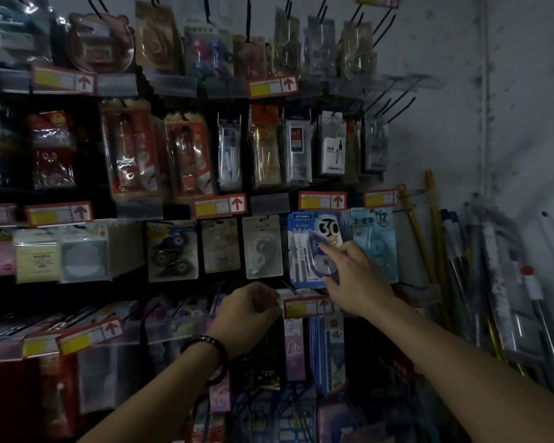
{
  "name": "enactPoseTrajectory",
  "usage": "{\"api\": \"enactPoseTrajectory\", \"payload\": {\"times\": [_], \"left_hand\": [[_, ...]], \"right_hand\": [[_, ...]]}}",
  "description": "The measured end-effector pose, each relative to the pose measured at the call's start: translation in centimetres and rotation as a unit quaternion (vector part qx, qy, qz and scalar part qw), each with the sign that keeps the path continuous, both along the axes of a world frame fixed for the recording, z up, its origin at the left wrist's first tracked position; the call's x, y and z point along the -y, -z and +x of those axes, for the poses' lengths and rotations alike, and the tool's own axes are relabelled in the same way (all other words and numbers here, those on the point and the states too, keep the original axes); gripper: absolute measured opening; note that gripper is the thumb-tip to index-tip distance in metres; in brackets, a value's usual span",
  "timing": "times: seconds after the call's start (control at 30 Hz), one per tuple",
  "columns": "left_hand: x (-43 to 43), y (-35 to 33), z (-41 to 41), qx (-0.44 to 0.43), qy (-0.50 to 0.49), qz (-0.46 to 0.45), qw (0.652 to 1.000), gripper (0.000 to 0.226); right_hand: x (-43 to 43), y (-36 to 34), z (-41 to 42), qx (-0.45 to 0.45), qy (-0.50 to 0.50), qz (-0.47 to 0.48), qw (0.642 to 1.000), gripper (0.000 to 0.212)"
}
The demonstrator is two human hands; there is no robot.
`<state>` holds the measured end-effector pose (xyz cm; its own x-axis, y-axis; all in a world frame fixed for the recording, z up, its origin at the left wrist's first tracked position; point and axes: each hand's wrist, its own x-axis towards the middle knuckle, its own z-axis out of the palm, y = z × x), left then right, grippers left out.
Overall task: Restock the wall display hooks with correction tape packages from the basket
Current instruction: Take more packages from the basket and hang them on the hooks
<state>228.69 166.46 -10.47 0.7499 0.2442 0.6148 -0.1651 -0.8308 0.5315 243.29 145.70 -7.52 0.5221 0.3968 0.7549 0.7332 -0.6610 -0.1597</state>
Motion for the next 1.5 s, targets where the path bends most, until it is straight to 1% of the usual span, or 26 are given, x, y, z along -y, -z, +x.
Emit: {"api": "enactPoseTrajectory", "payload": {"times": [0.1, 0.23, 0.37, 0.43, 0.5, 0.6, 0.67, 0.77, 0.87, 0.93, 1.07, 1.23, 1.33, 1.4, 1.5], "left_hand": [[0.1, 0.0, 0.0, -0.012, 0.002, 0.016, 1.000, 0.018], [0.0, 0.0, -0.2, -0.022, 0.001, 0.031, 0.999, 0.018], [-0.4, 0.3, -0.8, -0.031, 0.002, 0.034, 0.999, 0.014], [-0.7, 0.7, -1.1, -0.033, -0.003, 0.035, 0.999, 0.016], [-1.0, 1.3, -1.5, -0.036, -0.007, 0.041, 0.998, 0.018], [-1.5, 2.5, -2.5, -0.051, -0.003, 0.045, 0.998, 0.008], [-2.0, 3.5, -3.1, -0.059, 0.002, 0.039, 0.997, 0.014], [-2.6, 5.3, -4.6, -0.066, -0.001, 0.034, 0.997, 0.007], [-2.9, 7.0, -6.6, -0.085, -0.008, 0.033, 0.996, 0.008], [-3.0, 8.2, -8.1, -0.097, -0.014, 0.033, 0.995, 0.009], [-3.0, 13.4, -11.7, -0.123, -0.037, 0.062, 0.990, 0.007], [-2.6, 22.6, -16.9, -0.234, -0.054, 0.054, 0.969, 0.013], [-2.7, 29.3, -20.0, -0.314, -0.079, 0.050, 0.945, 0.016], [-2.6, 33.9, -22.0, -0.366, -0.086, 0.034, 0.926, 0.016], [-2.3, 40.2, -24.5, -0.436, -0.096, 0.008, 0.895, 0.011]], "right_hand": [[-0.6, -0.2, 0.1, -0.002, 0.035, -0.031, 0.999, 0.075], [-2.0, -0.1, 0.4, -0.015, 0.055, -0.038, 0.998, 0.078], [-3.0, -0.1, 0.9, -0.001, 0.094, -0.057, 0.994, 0.080], [-3.2, 0.0, 0.7, -0.015, 0.106, -0.060, 0.992, 0.076], [-3.2, 0.3, 0.2, -0.031, 0.111, -0.062, 0.991, 0.066], [-3.1, 1.0, -0.8, -0.030, 0.095, -0.043, 0.994, 0.044], [-2.9, 1.5, -1.7, -0.014, 0.086, -0.022, 0.996, 0.036], [-2.6, 2.1, -3.4, 0.009, 0.058, -0.010, 0.998, 0.033], [-2.4, 2.9, -5.5, 0.025, 0.021, -0.006, 0.999, 0.036], [-2.5, 3.9, -7.2, 0.033, -0.009, 0.001, 0.999, 0.032], [-3.1, 9.1, -11.3, -0.007, -0.086, -0.001, 0.996, 0.026], [-4.8, 20.1, -15.6, -0.118, -0.143, -0.080, 0.979, 0.021], [-5.6, 28.0, -18.1, -0.183, -0.172, -0.140, 0.958, 0.018], [-5.8, 33.5, -19.9, -0.239, -0.186, -0.159, 0.940, 0.018], [-5.8, 41.0, -22.2, -0.322, -0.190, -0.201, 0.906, 0.024]]}}
